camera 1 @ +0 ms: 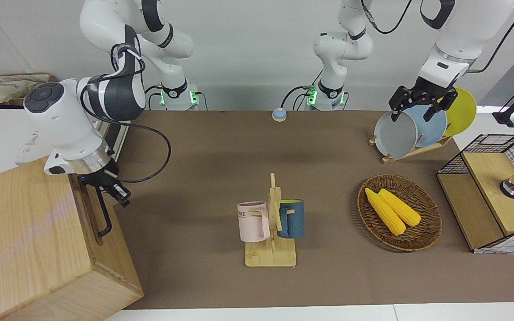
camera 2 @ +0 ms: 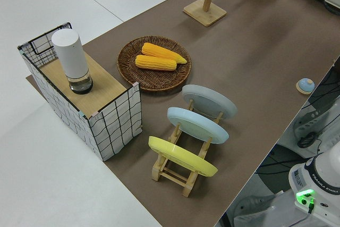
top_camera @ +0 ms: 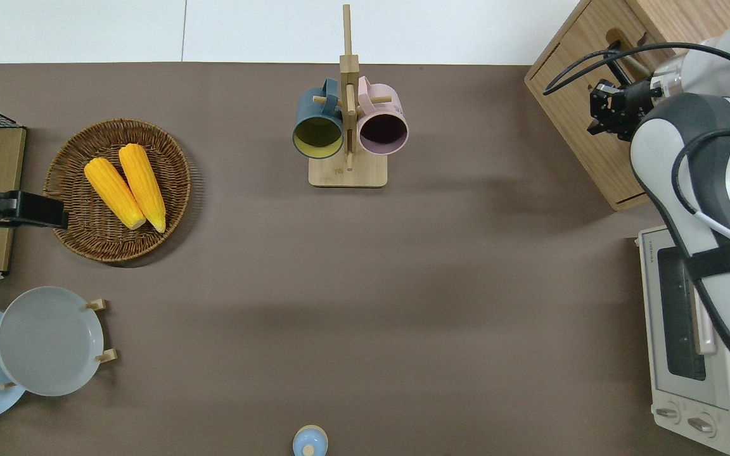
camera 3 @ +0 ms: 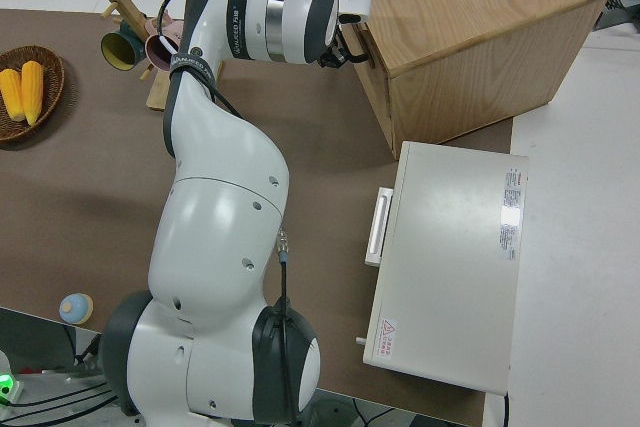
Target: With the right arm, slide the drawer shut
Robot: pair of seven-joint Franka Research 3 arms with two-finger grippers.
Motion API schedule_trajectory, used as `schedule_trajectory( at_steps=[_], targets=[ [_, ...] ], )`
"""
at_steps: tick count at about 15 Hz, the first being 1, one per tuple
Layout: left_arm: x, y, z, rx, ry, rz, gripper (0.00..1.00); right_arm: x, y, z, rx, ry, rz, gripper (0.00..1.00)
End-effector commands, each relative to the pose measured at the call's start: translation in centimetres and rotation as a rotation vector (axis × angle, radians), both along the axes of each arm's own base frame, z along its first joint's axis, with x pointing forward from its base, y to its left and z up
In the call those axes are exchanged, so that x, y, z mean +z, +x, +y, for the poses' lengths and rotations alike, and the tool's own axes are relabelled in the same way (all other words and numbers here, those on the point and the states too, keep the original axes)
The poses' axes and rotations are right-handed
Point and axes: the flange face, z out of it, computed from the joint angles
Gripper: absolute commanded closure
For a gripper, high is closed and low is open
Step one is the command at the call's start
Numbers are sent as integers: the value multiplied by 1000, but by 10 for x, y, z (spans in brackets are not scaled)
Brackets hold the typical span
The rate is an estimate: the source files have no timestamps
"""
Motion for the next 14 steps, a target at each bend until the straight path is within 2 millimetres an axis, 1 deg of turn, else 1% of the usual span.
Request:
schedule_trajectory(
  at_steps=[1,5,7,9,11,12,13,14],
  targets=[
    [2,4,0,-8,16,-8,2,1,4,-28,42,-9,-39,1000],
    [2,4,0,-8,16,-8,2,1,3,-16,46,-7,-27,1000],
    [2,4,0,-8,16,-8,5,2,2,0,46,-5,-21,1000],
    [2,4,0,-8,16,-8,2,0,-2,22,37,-3,16,1000],
    [2,4,0,-8,16,-8,5,5,-6,48,36,-7,33,1000],
    [2,4,0,-8,16,-8,2,11,-10,53,46,-6,37,1000],
    [2,4,0,-8,16,-8,2,22,-15,56,55,-3,34,1000],
    [2,4,0,-8,16,-8,2,31,-20,71,77,-1,28,1000]
  ],
)
